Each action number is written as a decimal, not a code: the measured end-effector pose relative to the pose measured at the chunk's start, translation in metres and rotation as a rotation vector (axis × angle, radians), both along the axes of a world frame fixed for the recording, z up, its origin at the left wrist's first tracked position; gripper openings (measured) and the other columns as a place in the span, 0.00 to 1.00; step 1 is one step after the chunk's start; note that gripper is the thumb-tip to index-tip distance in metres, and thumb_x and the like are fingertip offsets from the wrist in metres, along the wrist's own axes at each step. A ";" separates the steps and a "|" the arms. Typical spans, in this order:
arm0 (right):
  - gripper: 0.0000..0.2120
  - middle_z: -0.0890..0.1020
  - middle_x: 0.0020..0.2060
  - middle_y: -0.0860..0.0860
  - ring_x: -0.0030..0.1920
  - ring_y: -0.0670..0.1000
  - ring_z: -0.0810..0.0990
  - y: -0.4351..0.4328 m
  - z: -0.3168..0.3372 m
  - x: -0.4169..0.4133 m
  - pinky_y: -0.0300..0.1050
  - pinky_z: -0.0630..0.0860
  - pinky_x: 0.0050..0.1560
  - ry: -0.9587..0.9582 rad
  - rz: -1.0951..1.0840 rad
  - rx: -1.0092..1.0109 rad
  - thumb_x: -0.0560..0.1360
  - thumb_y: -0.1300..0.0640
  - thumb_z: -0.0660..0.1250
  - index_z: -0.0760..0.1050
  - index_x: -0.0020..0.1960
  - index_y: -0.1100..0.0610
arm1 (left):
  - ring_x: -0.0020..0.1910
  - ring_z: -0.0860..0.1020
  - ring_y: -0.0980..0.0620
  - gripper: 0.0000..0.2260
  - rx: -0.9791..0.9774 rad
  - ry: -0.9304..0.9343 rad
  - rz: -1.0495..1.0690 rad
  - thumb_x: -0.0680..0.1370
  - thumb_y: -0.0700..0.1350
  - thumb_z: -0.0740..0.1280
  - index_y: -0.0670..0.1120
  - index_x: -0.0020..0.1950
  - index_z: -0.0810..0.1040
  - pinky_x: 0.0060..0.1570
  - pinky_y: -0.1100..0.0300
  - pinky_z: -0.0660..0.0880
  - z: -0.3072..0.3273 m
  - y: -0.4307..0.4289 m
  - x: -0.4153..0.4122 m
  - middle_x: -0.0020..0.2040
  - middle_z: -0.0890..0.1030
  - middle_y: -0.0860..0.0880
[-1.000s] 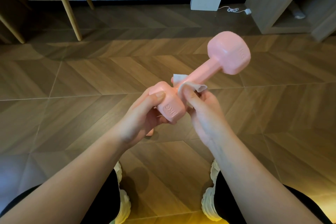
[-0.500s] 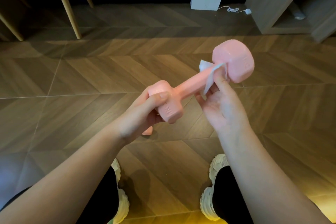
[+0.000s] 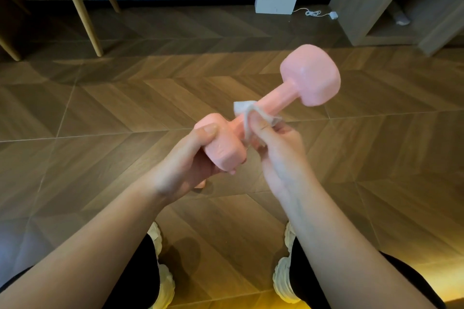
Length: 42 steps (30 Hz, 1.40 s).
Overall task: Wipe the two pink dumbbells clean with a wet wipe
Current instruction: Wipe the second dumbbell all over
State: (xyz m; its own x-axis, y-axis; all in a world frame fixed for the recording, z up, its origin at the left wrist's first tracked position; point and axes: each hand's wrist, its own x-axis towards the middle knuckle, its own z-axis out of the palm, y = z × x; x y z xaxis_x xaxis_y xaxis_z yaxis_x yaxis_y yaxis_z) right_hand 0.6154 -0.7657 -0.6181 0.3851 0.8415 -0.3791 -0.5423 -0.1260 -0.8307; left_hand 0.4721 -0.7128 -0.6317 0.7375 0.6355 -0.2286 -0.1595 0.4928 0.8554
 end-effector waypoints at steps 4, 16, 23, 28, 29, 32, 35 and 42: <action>0.19 0.85 0.53 0.51 0.57 0.49 0.82 0.006 0.007 0.026 0.50 0.74 0.64 0.111 -0.147 -0.001 0.62 0.51 0.74 0.81 0.52 0.51 | 0.45 0.75 0.50 0.11 0.482 0.615 -0.052 0.75 0.45 0.68 0.42 0.54 0.72 0.24 0.64 0.71 -0.010 0.009 0.002 0.45 0.77 0.48; 0.12 0.87 0.47 0.48 0.54 0.50 0.84 -0.006 -0.007 -0.011 0.56 0.77 0.64 0.060 0.043 -0.184 0.61 0.44 0.73 0.85 0.42 0.46 | 0.55 0.72 0.65 0.35 0.900 0.366 0.196 0.71 0.48 0.75 0.52 0.68 0.56 0.51 0.72 0.72 -0.013 -0.016 -0.003 0.60 0.65 0.59; 0.14 0.86 0.51 0.50 0.59 0.50 0.81 -0.004 -0.015 -0.013 0.54 0.71 0.69 -0.026 0.034 -0.165 0.65 0.50 0.76 0.83 0.49 0.54 | 0.41 0.80 0.52 0.27 0.048 0.191 0.068 0.74 0.63 0.64 0.46 0.65 0.72 0.36 0.60 0.77 -0.005 -0.003 -0.008 0.54 0.77 0.43; 0.18 0.87 0.46 0.48 0.57 0.50 0.82 -0.003 -0.010 -0.007 0.51 0.72 0.68 0.000 -0.014 -0.100 0.60 0.49 0.77 0.83 0.48 0.54 | 0.42 0.77 0.49 0.25 0.083 0.184 0.128 0.74 0.59 0.65 0.41 0.62 0.72 0.34 0.59 0.76 -0.008 -0.003 -0.007 0.50 0.77 0.42; 0.20 0.86 0.46 0.48 0.57 0.50 0.82 0.000 -0.007 -0.003 0.51 0.71 0.68 0.038 -0.040 -0.086 0.59 0.49 0.76 0.82 0.49 0.53 | 0.44 0.77 0.51 0.25 0.224 0.233 0.180 0.72 0.60 0.68 0.45 0.61 0.72 0.37 0.59 0.77 -0.008 -0.003 -0.008 0.53 0.77 0.47; 0.23 0.85 0.54 0.51 0.58 0.50 0.81 0.005 0.000 0.012 0.53 0.70 0.68 0.130 -0.142 -0.079 0.60 0.48 0.74 0.80 0.54 0.51 | 0.51 0.76 0.62 0.27 0.605 0.337 0.274 0.67 0.60 0.72 0.58 0.62 0.68 0.46 0.66 0.75 -0.007 -0.004 -0.011 0.54 0.75 0.62; 0.31 0.84 0.58 0.53 0.59 0.52 0.81 0.004 -0.001 0.025 0.57 0.71 0.67 0.224 -0.237 -0.080 0.60 0.46 0.74 0.76 0.62 0.51 | 0.54 0.74 0.62 0.28 0.757 0.367 0.231 0.68 0.59 0.73 0.60 0.63 0.64 0.47 0.70 0.73 -0.007 -0.011 -0.005 0.55 0.71 0.67; 0.18 0.86 0.45 0.48 0.51 0.49 0.82 -0.004 -0.012 -0.010 0.49 0.75 0.58 0.109 -0.022 -0.129 0.57 0.45 0.76 0.84 0.45 0.51 | 0.50 0.74 0.61 0.28 0.790 0.368 0.285 0.69 0.59 0.71 0.59 0.62 0.61 0.45 0.66 0.75 -0.010 -0.018 -0.003 0.57 0.70 0.55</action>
